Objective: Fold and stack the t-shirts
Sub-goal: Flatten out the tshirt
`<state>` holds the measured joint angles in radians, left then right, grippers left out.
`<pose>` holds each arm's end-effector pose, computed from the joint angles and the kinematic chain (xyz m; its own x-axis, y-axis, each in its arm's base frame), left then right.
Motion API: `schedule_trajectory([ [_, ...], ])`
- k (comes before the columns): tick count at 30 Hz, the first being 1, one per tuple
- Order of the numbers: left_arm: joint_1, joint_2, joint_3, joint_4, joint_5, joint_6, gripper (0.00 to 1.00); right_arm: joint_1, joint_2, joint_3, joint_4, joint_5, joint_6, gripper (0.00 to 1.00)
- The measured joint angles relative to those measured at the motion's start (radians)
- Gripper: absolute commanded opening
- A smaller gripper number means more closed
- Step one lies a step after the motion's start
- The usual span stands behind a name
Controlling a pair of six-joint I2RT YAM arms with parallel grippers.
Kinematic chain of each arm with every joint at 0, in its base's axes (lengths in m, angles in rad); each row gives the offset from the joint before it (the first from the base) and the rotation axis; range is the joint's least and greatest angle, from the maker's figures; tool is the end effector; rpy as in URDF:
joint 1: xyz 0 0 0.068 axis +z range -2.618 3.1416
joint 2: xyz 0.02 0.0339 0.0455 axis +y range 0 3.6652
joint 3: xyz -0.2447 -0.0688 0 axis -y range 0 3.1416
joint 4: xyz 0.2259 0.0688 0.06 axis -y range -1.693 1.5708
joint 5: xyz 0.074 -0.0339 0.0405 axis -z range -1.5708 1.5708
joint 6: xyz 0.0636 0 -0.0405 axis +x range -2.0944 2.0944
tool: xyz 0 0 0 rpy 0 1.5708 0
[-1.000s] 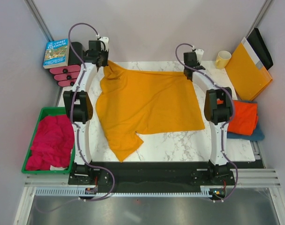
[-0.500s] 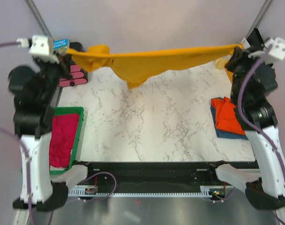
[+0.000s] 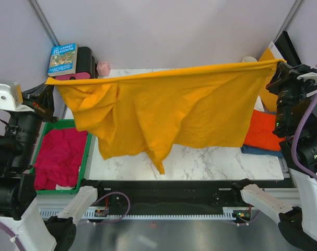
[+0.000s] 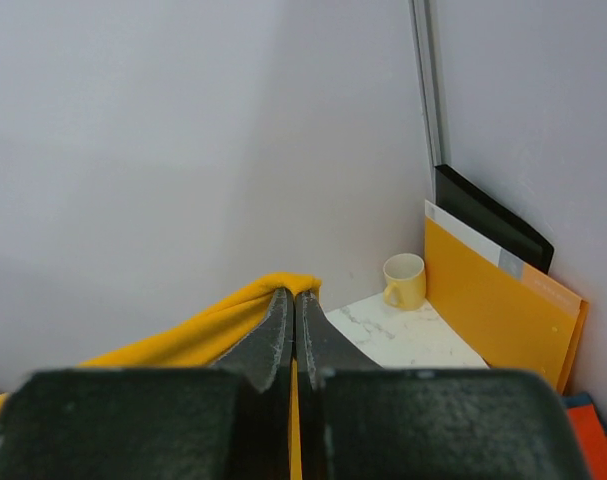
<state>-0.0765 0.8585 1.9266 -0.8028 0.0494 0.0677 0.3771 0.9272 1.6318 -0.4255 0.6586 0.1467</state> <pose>0.0487 -0.0069 0.5616 0.2692 0.0471 -0.9619 0.1059 0.9913 0.0782 0.1314 0.0102 0.5355 0.2908 0.2395 -0.9263 0.2156 0.9269 0.3073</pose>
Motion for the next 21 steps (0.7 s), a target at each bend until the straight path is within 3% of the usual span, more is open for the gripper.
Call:
schedule_trajectory([
  [6, 0.000, 0.085, 0.007, 0.042, 0.000, 0.011, 0.02, 0.001, 0.053, -0.007, 0.050, 0.032, -0.013, 0.00],
  [11, 0.000, 0.228, -0.214, 0.162, 0.025, 0.021, 0.02, -0.040, 0.191, -0.157, 0.114, 0.054, 0.005, 0.00],
  [17, 0.002, 0.592, -0.470, 0.287, 0.064, 0.035, 0.02, -0.121, 0.502, -0.308, 0.131, -0.008, 0.085, 0.00],
  [21, 0.002, 0.770, -0.543, 0.318, 0.068, 0.048, 0.02, -0.154, 0.700, -0.322, 0.154, -0.041, 0.126, 0.00],
])
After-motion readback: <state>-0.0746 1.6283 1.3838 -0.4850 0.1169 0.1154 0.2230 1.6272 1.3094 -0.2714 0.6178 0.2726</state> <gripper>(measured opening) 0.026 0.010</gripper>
